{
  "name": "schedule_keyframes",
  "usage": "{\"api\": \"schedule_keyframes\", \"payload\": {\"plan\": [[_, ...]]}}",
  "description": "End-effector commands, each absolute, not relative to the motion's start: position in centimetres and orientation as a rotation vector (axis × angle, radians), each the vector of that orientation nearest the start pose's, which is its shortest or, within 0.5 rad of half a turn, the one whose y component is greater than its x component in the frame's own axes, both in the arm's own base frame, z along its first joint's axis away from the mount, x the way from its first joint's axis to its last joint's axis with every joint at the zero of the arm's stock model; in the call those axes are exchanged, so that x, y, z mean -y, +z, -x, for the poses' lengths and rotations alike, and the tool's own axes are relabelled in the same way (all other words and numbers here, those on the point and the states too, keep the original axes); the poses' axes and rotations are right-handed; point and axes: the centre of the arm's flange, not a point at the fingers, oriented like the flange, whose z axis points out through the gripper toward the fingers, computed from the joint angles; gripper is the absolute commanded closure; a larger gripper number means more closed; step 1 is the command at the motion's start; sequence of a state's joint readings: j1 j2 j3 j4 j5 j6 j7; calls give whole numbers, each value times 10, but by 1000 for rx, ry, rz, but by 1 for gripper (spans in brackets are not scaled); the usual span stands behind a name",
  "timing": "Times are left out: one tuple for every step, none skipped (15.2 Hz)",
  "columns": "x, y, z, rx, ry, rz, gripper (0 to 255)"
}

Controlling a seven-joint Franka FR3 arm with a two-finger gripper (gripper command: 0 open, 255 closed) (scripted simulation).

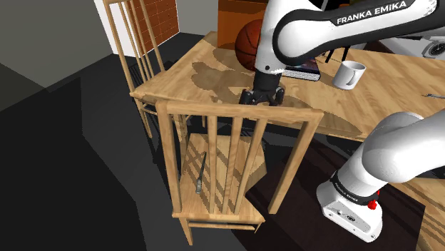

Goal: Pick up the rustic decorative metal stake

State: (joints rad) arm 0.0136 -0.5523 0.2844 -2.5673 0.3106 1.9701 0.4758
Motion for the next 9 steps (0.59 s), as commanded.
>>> {"api": "schedule_keyframes", "payload": {"plan": [[-143, 418, -358, -590, 159, 2967, 0], [-151, 408, -362, -617, 166, 2960, 0], [-159, 398, -367, -644, 173, 2952, 0], [-166, 389, -371, -671, 180, 2943, 0], [-174, 379, -376, -698, 187, 2935, 0], [-181, 369, -381, -725, 194, 2926, 0], [-188, 360, -386, -752, 201, 2917, 0], [-195, 350, -391, -778, 207, 2908, 0], [-202, 340, -396, -805, 214, 2898, 0]]}}
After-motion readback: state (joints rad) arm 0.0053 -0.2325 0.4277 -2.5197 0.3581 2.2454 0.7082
